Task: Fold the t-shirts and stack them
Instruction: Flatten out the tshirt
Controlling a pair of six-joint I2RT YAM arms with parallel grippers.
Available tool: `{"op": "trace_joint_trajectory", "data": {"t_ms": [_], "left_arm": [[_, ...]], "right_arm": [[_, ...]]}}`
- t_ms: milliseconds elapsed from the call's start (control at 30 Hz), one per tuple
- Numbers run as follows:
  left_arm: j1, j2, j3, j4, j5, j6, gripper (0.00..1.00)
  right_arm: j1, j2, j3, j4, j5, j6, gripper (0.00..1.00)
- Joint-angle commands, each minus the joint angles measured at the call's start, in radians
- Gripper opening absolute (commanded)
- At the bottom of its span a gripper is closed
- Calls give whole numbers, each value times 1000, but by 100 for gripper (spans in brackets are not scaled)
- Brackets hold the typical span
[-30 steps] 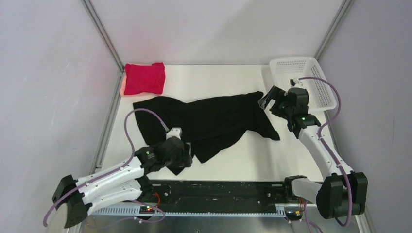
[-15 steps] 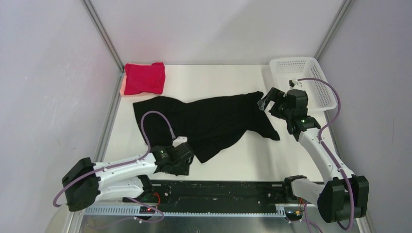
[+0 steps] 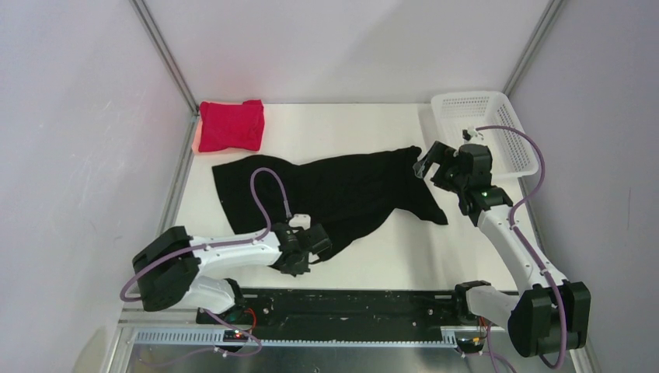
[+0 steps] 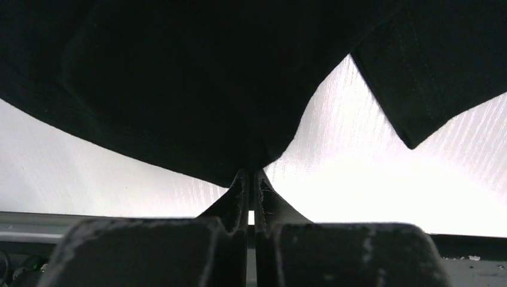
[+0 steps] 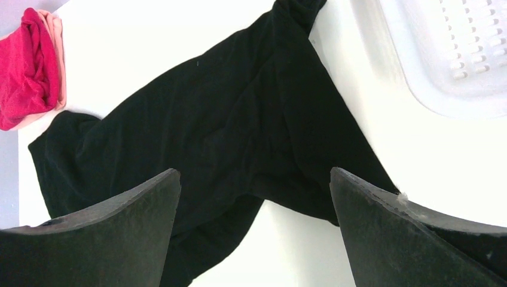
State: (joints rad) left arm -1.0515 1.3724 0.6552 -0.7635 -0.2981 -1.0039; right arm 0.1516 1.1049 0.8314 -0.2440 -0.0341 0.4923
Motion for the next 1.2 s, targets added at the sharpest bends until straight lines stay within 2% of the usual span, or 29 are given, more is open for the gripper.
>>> {"op": "trace_joint_trajectory", "data": {"t_ms": [0, 167, 400, 500, 600, 733, 933, 1033, 1167], "left_arm": [[-25, 150, -105, -32, -88, -117, 0], [-53, 50, -70, -51, -183, -169, 0], [-43, -152, -18, -50, -455, -141, 0], [41, -210, -21, -49, -516, -127, 0], [207, -242, -28, -49, -544, -106, 0], [352, -313, -45, -50, -619, -130, 0], [565, -453, -64, -50, -699, -104, 0], [634, -511, -60, -49, -728, -85, 0], [650, -527, -45, -47, -736, -67, 0]], "right_arm": [[3, -34, 4, -21, 31, -23, 99], [9, -46, -7, -112, 86, -3, 99], [83, 3, -8, -333, 226, -33, 99], [85, 41, -23, -384, 235, -48, 95], [83, 94, -37, -423, 238, -49, 91], [83, 151, -43, -441, 229, -58, 85], [113, 173, -52, -444, 149, -88, 83], [127, 199, -55, -437, 152, -90, 83], [172, 251, -54, -403, 97, -117, 81]]}}
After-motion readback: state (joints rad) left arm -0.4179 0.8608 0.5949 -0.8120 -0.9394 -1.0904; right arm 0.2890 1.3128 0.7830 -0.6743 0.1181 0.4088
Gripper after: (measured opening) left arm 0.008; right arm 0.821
